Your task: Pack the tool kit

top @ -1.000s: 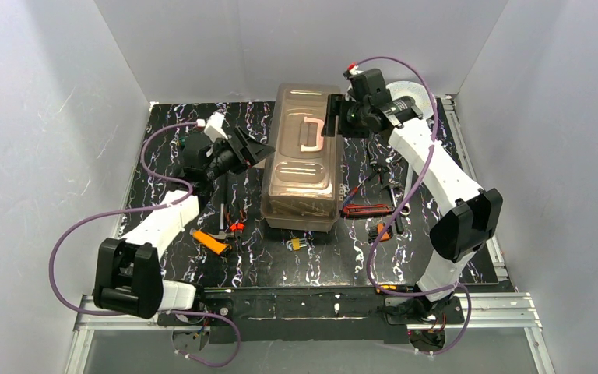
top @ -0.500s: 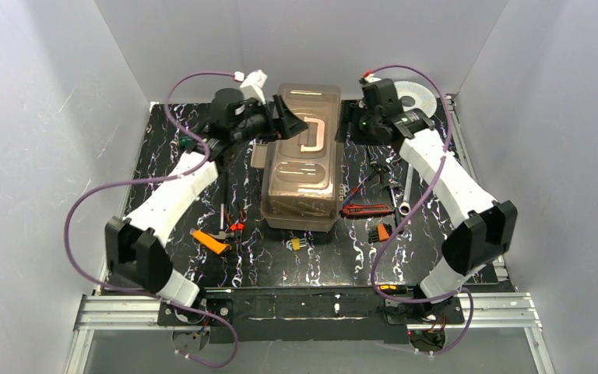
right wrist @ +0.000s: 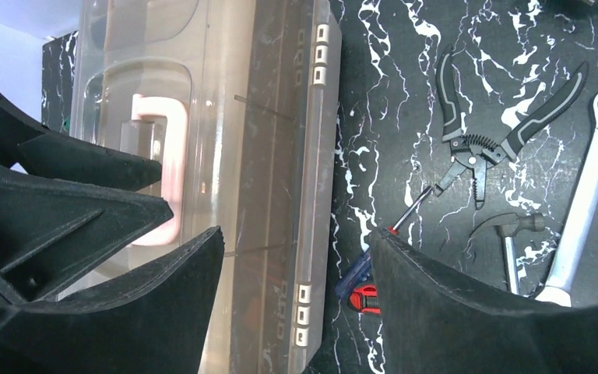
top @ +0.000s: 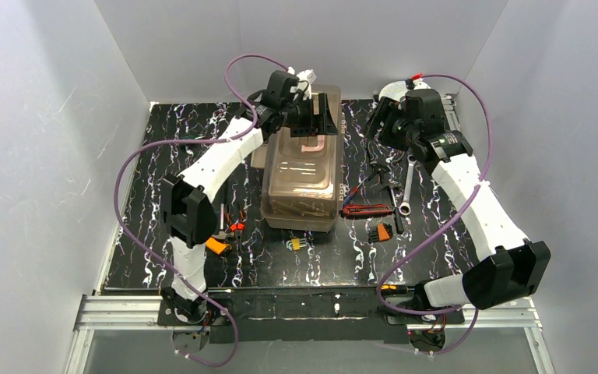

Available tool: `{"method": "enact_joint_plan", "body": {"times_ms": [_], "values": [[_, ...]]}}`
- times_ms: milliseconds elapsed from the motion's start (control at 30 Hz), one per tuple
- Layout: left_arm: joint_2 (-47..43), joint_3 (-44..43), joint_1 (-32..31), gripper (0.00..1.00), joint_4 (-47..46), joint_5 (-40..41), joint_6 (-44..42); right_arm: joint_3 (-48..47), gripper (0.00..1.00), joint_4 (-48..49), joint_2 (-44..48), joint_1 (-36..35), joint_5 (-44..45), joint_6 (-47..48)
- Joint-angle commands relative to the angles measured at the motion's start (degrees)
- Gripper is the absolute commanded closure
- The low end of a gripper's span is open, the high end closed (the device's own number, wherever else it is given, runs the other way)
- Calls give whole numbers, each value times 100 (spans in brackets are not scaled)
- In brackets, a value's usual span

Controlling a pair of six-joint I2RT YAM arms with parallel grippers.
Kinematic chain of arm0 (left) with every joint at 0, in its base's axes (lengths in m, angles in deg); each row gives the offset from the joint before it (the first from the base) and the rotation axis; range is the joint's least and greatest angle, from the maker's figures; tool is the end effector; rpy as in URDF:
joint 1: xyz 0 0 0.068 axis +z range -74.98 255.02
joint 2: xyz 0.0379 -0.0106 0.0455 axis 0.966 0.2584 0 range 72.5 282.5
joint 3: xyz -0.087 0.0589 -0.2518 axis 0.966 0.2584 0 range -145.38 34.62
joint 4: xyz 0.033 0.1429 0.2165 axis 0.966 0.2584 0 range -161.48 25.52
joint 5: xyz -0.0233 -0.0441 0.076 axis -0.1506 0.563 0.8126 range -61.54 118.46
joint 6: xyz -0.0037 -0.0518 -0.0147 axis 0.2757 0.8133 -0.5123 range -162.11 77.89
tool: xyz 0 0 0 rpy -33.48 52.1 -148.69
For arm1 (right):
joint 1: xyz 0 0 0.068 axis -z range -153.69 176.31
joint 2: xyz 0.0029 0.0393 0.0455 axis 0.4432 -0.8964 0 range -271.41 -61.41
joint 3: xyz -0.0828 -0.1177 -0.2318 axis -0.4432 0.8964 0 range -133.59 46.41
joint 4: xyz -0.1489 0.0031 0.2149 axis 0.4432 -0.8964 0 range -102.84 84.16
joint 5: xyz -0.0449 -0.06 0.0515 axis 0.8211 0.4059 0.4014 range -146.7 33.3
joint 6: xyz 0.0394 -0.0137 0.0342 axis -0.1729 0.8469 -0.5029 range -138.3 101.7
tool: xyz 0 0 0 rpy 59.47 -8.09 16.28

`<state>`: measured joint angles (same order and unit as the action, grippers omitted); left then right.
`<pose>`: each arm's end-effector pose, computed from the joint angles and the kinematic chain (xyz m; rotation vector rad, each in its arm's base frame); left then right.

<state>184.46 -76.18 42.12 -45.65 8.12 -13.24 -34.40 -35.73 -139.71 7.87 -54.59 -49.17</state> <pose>0.3800 -0.2607 0.3646 0.3133 2.1493 -1.0116 0.2907 0.0956 0.3924 0.2489 2.0703 0.4942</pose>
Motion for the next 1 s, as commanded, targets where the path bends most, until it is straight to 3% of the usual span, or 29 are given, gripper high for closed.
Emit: {"method": "enact_joint_plan", "body": {"times_ms": [0,133,267,400,600,700,833,967], "values": [[471,-852,-137,28,1549,246,-242,65,23,349,78,95,-160,-153],[833,-1559,-233,27,2408,774,-394,104,23,387,78,162,-422,-206],[917,-1640,-304,25,2681,1209,-419,151,23,447,103,218,-510,-251],[1064,-1471,-269,23,2348,133,-93,172,23,484,105,247,-591,-278],[876,-412,4,27,530,-1970,917,180,23,450,179,329,-729,-321],[459,601,247,30,-1226,-2765,1852,200,23,461,240,371,-858,-339],[2,1689,584,34,-3624,-3280,3318,196,24,636,130,400,-1555,-337],[-240,2113,775,35,-4642,-3397,3847,110,25,1013,-127,402,-2758,-425]]}}
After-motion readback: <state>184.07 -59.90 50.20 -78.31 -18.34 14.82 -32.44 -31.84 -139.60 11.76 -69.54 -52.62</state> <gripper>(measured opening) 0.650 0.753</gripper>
